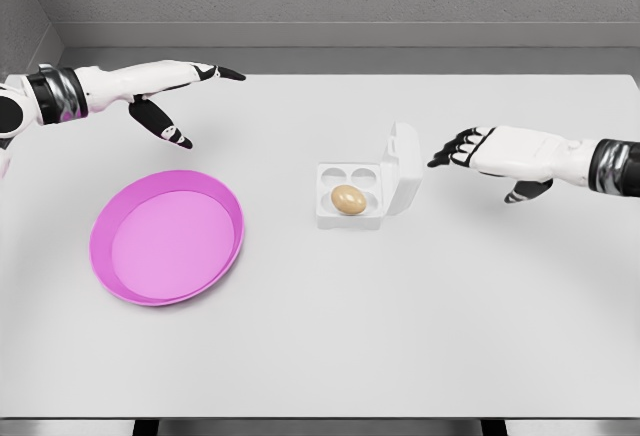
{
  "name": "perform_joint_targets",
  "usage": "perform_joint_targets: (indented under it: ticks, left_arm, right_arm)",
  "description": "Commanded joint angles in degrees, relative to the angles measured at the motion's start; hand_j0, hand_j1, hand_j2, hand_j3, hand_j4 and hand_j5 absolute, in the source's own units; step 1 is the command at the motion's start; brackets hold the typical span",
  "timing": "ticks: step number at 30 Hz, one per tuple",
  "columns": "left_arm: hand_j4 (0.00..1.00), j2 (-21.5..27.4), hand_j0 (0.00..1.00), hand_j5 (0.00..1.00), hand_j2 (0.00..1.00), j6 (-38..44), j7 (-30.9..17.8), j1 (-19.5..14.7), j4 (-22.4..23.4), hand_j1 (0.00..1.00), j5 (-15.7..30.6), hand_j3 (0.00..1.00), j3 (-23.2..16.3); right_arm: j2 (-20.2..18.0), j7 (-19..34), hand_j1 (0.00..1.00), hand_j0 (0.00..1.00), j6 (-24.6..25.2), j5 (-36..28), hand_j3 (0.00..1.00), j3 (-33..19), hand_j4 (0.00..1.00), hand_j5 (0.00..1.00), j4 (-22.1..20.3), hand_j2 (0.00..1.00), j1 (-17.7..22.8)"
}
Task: Pack egg into the box and close the box lid
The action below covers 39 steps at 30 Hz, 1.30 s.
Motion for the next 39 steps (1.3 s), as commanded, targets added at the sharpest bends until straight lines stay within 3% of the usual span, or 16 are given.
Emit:
perform_joint_targets:
  ticks: [1, 18, 30, 39]
  left_arm:
    - [1.00, 0.03, 1.00, 1.00, 1.00, 0.15, 0.02, 0.00, -0.01, 1.00, 0.42, 1.00, 0.09]
    - [1.00, 0.11, 1.00, 1.00, 1.00, 0.15, 0.02, 0.09, 0.07, 1.00, 0.42, 1.00, 0.18]
    - [1.00, 0.20, 1.00, 1.00, 1.00, 0.15, 0.02, 0.00, 0.07, 1.00, 0.42, 1.00, 0.18]
    - [1.00, 0.20, 1.00, 1.00, 1.00, 0.15, 0.02, 0.09, 0.07, 1.00, 0.42, 1.00, 0.18]
  right_arm:
    - [0.09, -0.02, 1.00, 1.00, 0.15, -0.06, 1.00, 0.03, 1.00, 1.00, 0.16, 1.00, 0.00]
    - [0.09, -0.02, 1.00, 1.00, 0.15, -1.03, 1.00, 0.38, 1.00, 1.00, -5.82, 1.00, -0.18]
    - [0.26, -0.02, 1.00, 1.00, 0.15, -1.12, 1.00, 0.74, 1.00, 1.00, -14.17, 1.00, 0.26]
    - [5.53, -0.02, 1.00, 1.00, 0.15, -1.12, 1.00, 3.20, 1.00, 1.00, -14.34, 1.00, -1.14]
